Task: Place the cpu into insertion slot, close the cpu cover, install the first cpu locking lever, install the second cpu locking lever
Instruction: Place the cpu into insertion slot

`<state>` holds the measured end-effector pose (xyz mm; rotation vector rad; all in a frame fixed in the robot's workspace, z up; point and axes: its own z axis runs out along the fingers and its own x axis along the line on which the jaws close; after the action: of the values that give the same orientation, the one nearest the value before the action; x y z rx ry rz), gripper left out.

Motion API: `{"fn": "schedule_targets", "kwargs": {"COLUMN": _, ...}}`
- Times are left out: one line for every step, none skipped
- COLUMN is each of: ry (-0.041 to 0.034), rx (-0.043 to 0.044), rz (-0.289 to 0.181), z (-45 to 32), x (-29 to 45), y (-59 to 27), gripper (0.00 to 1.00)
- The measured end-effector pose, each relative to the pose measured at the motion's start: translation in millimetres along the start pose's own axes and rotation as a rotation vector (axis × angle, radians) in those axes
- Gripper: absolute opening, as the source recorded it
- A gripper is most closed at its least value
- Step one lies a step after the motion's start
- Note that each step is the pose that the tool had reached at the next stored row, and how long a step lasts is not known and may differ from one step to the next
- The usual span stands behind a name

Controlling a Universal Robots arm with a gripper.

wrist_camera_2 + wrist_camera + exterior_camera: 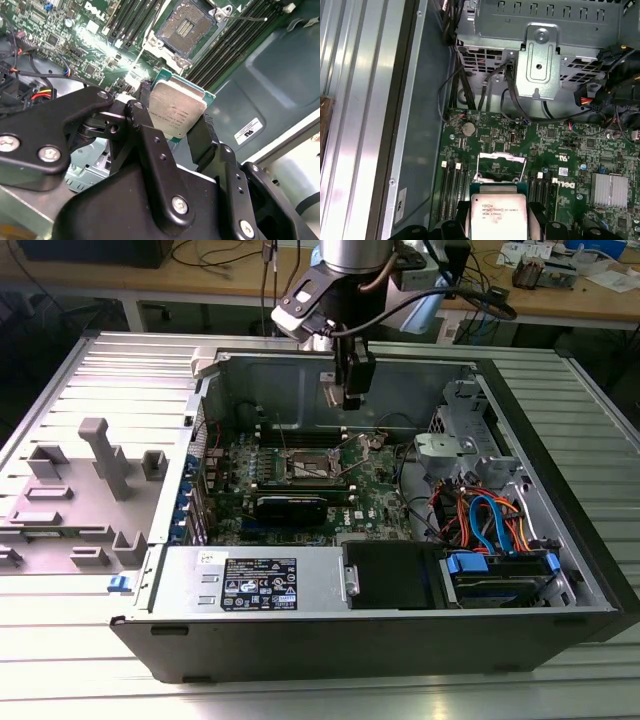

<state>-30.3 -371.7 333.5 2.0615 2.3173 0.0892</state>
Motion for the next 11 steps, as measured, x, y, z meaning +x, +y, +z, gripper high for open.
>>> {"fn": "schedule_targets", "kwargs": {"ry": 0.0002, "rx": -0.0001, "rz": 0.001, "z": 0.0, "x": 0.1, "y": -1.1, "gripper": 0.54}}
{"fn": "schedule_targets", "kwargs": {"ry": 0.0001, "rx": -0.0001, "rz": 0.003, "z": 0.1, "x": 0.4, "y": -3.1, "gripper": 0.54}}
{"fn": "schedule_targets", "kwargs": {"ry": -0.0002, "rx": 0.0000, "rz": 0.005, "z": 0.2, "x": 0.5, "y": -4.7, "gripper": 0.54}}
{"fn": "schedule_targets", "kwargs": {"ry": -0.0006, "rx": 0.0001, "rz": 0.009, "z": 0.3, "x": 0.6, "y": -5.7, "gripper": 0.54}}
{"fn": "schedule_targets", "kwargs": {"ry": -0.0011, "rx": 0.0000, "rz": 0.019, "z": 0.7, "x": 0.6, "y": -5.6, "gripper": 0.54}}
{"fn": "schedule_targets", "kwargs": {"ry": -0.0019, "rx": -0.0002, "rz": 0.031, "z": 1.1, "x": 0.6, "y": -5.6, "gripper": 0.54}}
{"fn": "schedule_targets", "kwargs": {"ry": -0.0036, "rx": -0.0004, "rz": 0.055, "z": 2.0, "x": 0.6, "y": -5.8, "gripper": 0.54}}
{"fn": "schedule_targets", "kwargs": {"ry": -0.0055, "rx": -0.0007, "rz": 0.083, "z": 3.1, "x": 0.6, "y": -5.8, "gripper": 0.54}}
{"fn": "schedule_targets", "kwargs": {"ry": -0.0071, "rx": -0.0009, "rz": 0.107, "z": 4.1, "x": 0.6, "y": -5.9, "gripper": 0.54}}
{"fn": "schedule_targets", "kwargs": {"ry": -0.0080, "rx": -0.0010, "rz": 0.120, "z": 4.8, "x": 0.6, "y": -6.0, "gripper": 0.54}}
{"fn": "schedule_targets", "kwargs": {"ry": -0.0102, "rx": -0.0012, "rz": 0.153, "z": 6.2, "x": 0.6, "y": -6.1, "gripper": 0.54}}
